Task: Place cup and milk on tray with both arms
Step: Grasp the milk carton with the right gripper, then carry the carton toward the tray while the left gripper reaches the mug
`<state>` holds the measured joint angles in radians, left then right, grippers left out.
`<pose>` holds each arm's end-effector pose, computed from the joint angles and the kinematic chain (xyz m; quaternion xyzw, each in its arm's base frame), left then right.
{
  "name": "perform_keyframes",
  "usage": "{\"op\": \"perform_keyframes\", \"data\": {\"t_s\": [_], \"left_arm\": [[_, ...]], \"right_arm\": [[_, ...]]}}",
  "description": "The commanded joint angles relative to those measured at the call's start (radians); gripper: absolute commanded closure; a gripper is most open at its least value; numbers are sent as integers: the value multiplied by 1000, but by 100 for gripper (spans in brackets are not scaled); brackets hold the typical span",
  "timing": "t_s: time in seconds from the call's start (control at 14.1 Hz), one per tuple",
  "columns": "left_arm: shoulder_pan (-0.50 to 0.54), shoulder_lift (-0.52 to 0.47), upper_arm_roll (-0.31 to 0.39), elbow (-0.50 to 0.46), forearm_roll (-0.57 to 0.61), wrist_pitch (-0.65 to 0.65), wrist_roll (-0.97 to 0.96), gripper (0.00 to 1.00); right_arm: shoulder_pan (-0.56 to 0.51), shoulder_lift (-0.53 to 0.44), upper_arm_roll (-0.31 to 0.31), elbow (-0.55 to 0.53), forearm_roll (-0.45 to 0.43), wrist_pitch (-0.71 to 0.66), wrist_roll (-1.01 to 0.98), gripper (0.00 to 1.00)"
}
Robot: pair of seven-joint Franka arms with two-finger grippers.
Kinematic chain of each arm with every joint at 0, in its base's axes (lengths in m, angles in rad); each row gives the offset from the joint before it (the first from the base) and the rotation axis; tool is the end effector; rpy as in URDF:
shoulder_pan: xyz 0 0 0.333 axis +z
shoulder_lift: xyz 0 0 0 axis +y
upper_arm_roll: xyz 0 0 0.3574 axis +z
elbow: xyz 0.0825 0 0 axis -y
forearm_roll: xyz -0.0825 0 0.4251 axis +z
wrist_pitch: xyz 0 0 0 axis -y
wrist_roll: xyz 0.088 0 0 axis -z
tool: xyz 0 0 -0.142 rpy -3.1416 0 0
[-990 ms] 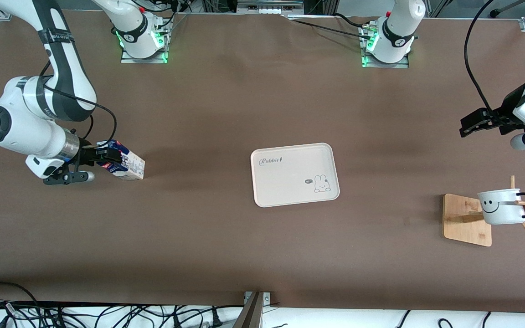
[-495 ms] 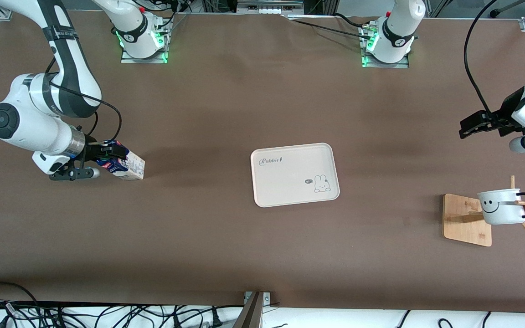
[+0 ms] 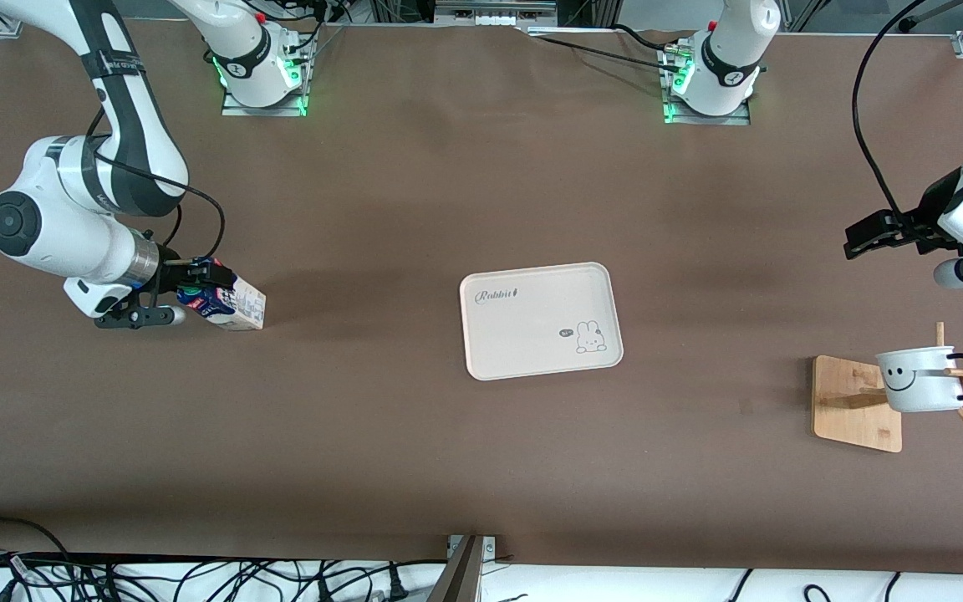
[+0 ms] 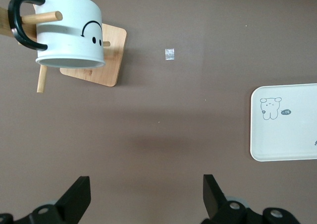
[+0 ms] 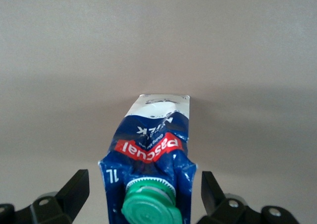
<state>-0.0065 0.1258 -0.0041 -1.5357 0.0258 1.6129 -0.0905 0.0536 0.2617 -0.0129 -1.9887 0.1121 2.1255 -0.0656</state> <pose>0.6385 -0.0031 0.5748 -0.9989 -0.0391 0.0236 0.0138 0.6237 0.0339 0.3024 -0.9969 -0.0207 0.0617 0.0448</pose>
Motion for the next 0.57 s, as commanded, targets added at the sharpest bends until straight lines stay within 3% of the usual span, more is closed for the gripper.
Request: {"op": "perform_keyframes", "data": {"t_s": [0.0, 0.35, 0.42, 0.5], "left_arm": [[-4, 15, -5, 32, 23, -8, 5, 0], [5, 38, -10, 10, 20, 82, -1, 0], [6, 47, -8, 2, 20, 99, -2, 0], [7, 51, -7, 0, 22, 101, -2, 0]], "right_arm": [[-6, -32, -9, -33, 17, -2, 12, 0], [-6, -33, -27, -33, 17, -41, 12, 0], [-6, -32, -27, -33, 17, -45, 10, 18], [-6, -32, -27, -33, 17, -48, 9, 46]]}}
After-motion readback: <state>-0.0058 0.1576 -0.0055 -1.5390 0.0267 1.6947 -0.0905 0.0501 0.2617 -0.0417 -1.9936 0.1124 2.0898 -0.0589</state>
